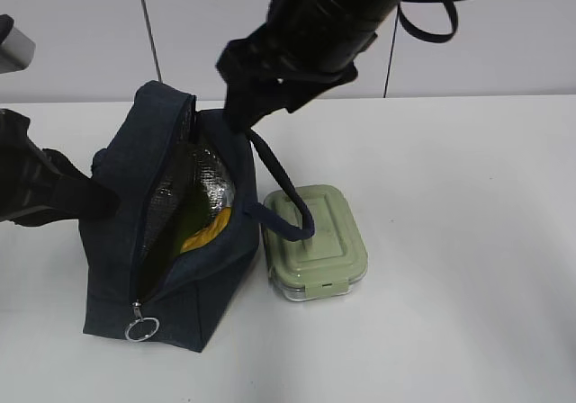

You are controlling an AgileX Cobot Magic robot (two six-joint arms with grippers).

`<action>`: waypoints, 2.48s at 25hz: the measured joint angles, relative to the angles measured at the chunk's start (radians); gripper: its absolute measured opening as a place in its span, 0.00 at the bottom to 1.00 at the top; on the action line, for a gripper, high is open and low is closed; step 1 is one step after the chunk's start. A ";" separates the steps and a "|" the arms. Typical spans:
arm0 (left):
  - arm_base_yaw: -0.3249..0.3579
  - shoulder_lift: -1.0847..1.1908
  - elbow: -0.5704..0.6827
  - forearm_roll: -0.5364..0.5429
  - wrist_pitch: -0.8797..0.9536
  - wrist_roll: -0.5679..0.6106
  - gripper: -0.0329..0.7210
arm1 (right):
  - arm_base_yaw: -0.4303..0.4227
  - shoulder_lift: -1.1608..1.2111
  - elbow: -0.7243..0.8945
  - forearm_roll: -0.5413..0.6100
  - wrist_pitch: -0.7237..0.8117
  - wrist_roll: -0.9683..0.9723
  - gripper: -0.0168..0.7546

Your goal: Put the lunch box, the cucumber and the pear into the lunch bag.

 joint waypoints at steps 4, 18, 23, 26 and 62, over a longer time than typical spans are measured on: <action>0.000 0.000 0.000 0.001 0.000 0.000 0.05 | -0.134 -0.006 0.113 0.151 -0.006 -0.079 0.74; 0.000 0.000 0.000 0.002 -0.002 0.000 0.05 | -0.515 0.071 0.374 0.624 0.137 -0.506 0.74; 0.000 0.000 0.000 0.002 0.000 0.000 0.05 | -0.535 0.192 0.332 0.609 0.184 -0.534 0.74; 0.000 0.000 0.000 0.001 0.000 0.000 0.05 | -0.535 0.237 0.292 0.604 0.187 -0.538 0.74; 0.000 0.000 0.000 -0.002 -0.024 0.000 0.05 | -0.461 0.441 0.197 0.695 0.184 -0.646 0.74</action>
